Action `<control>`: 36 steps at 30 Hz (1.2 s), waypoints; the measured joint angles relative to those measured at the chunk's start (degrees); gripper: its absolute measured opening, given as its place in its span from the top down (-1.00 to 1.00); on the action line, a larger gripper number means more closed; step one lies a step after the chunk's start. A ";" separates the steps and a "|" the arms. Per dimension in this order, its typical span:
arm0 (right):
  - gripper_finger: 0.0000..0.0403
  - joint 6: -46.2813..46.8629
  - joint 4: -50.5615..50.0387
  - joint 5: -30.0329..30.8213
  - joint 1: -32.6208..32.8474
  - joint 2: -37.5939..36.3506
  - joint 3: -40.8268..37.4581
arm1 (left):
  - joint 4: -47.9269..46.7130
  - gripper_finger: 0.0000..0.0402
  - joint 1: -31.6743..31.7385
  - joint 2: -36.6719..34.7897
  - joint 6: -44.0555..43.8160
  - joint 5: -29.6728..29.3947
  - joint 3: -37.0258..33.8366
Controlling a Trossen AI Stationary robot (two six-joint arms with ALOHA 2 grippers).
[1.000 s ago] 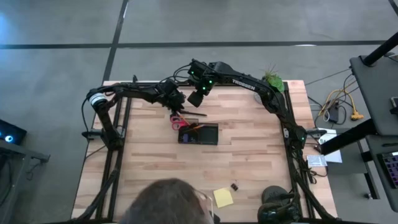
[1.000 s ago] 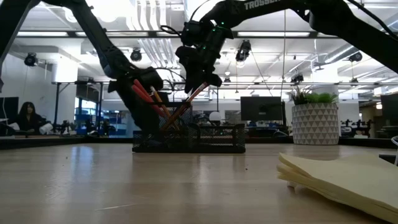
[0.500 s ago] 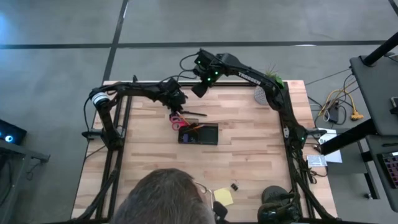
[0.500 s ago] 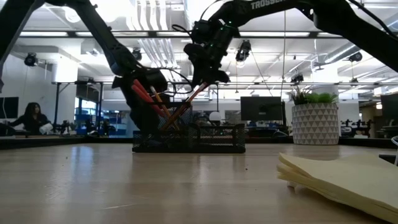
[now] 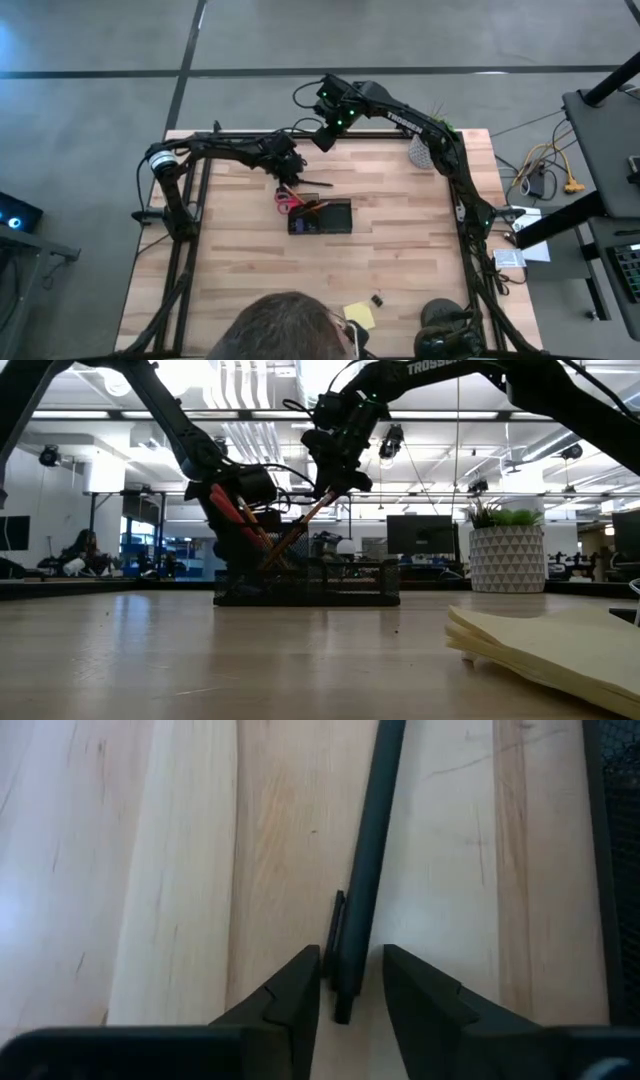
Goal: Pick and place office supplies into organizer
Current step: Put the pen into the top left section of the desk organizer
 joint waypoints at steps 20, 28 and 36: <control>0.32 -0.57 0.02 0.04 -0.02 0.00 0.00 | 0.75 0.88 -2.63 0.01 0.09 -5.54 -0.27; 0.33 -0.46 0.11 0.04 0.00 0.00 0.00 | -5.03 0.89 -2.66 -4.28 2.05 -8.04 -0.19; 0.35 -0.44 0.11 0.04 0.00 0.00 0.00 | -10.75 0.89 -2.48 -11.40 3.59 -12.35 -0.23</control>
